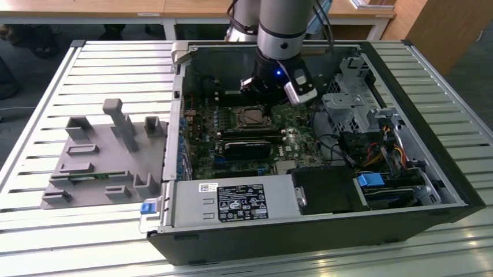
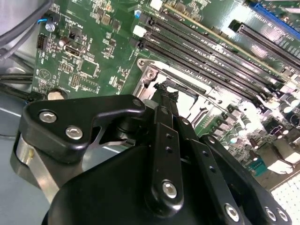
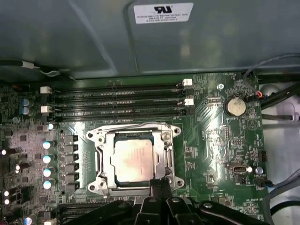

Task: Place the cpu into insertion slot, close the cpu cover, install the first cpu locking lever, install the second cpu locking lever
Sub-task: 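Install the second cpu locking lever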

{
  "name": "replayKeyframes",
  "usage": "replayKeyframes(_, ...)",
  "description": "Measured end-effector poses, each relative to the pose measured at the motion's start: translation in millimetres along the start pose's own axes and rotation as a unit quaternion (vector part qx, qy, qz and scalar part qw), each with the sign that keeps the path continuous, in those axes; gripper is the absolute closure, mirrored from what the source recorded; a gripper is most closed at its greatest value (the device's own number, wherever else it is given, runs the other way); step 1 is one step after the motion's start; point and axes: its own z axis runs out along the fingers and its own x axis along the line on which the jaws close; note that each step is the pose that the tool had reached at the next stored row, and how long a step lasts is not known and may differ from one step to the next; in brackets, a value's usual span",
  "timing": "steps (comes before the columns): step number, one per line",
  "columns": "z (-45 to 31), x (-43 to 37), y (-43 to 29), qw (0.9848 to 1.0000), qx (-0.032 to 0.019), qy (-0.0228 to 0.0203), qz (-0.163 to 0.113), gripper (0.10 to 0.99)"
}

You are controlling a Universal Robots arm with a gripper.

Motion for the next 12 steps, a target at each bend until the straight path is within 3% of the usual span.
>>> replayKeyframes(7,-0.9,-0.7,-11.2,1.0000,-0.0004,0.0001,-0.001,0.980)
replayKeyframes(12,-0.3,3.9,-13.2,1.0000,-0.0004,0.0001,-0.001,0.980)
